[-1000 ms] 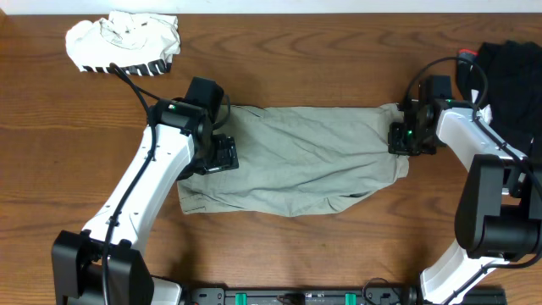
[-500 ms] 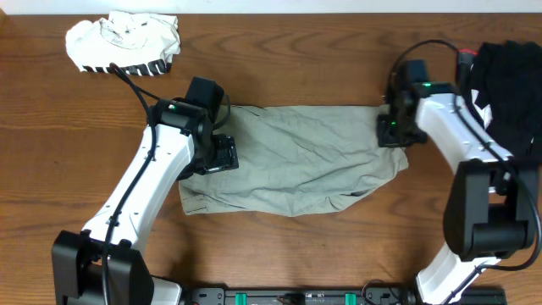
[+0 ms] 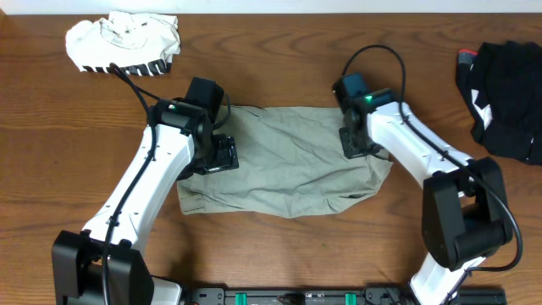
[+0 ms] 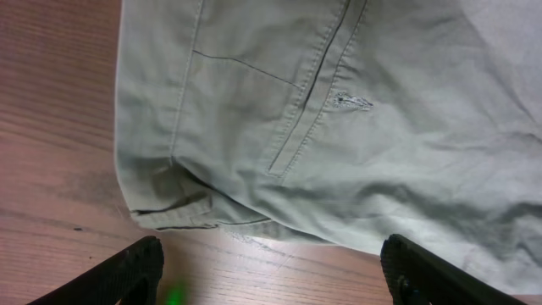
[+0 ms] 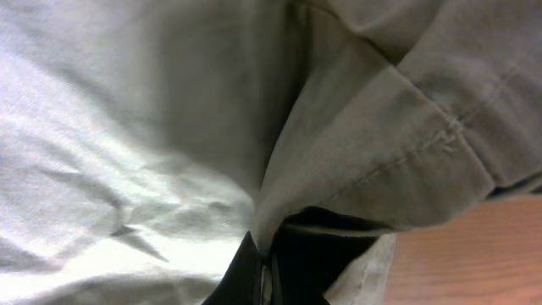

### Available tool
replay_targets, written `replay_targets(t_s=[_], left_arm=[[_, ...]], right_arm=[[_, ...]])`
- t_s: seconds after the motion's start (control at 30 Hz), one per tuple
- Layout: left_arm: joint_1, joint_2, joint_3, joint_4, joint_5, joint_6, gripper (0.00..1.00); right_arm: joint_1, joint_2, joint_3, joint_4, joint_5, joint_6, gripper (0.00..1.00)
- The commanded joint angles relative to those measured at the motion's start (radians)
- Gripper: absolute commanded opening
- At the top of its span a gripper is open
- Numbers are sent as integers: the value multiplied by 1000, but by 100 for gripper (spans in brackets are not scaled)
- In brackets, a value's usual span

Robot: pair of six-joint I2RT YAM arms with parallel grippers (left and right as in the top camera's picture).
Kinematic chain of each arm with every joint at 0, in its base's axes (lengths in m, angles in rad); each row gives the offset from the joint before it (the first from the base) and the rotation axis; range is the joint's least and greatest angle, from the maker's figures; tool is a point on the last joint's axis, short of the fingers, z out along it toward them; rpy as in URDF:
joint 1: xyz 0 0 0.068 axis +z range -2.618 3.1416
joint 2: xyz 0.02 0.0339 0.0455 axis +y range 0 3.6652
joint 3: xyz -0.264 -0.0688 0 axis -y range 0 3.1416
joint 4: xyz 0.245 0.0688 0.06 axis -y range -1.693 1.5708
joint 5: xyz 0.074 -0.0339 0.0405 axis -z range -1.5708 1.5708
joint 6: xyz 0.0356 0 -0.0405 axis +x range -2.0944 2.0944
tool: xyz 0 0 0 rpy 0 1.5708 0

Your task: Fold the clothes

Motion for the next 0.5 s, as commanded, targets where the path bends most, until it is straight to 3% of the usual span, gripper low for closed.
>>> replay_targets(t_s=[0.0,0.47], left_arm=[[2,3,6,-2,-2,-2,84],[2,3,5,-2,-1,-2,85]], right_arm=[[46,-19,15,-23,48,79,1],[128,-19,57,-117,100,214,1]])
